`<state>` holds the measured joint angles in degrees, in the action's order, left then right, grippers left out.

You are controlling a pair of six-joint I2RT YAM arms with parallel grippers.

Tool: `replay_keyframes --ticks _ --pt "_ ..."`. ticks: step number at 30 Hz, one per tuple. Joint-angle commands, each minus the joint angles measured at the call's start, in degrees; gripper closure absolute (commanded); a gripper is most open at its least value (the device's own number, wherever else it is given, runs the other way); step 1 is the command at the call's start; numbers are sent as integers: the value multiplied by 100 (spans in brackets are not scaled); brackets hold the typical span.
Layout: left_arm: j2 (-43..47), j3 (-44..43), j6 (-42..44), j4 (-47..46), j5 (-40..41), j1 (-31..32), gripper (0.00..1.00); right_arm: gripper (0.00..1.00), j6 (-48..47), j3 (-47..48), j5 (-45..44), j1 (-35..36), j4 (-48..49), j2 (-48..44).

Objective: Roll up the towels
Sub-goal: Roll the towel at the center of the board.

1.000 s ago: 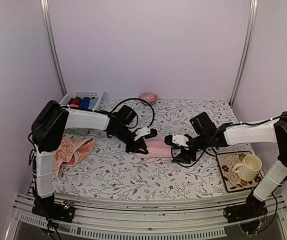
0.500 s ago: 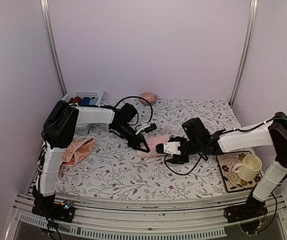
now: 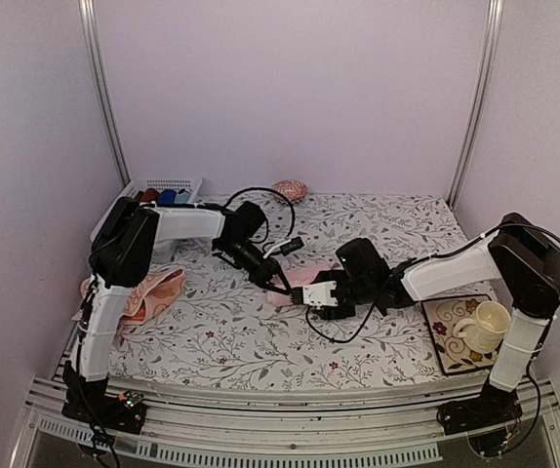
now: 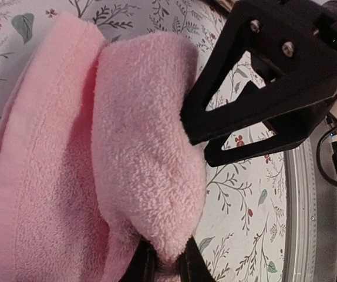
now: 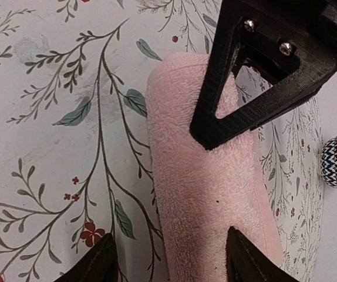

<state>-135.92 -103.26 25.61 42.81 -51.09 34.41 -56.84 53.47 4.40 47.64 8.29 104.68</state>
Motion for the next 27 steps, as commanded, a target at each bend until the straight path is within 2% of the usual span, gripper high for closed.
replay_keyframes --ticks 1,7,11,14,27 --pt "-325 7 -47 311 123 -48 95 37 -21 185 -386 35 265 256" --pt "-387 -29 -63 346 98 -73 95 41 65 178 -378 49 383 346" --pt "-400 -21 -77 344 118 -114 95 39 -125 -329 337 50 693 -290" --pt "-417 -18 -90 355 135 -128 95 36 -246 -453 487 50 847 -518" --pt "-453 -38 -72 394 92 -128 96 35 -156 38 -120 29 780 242"
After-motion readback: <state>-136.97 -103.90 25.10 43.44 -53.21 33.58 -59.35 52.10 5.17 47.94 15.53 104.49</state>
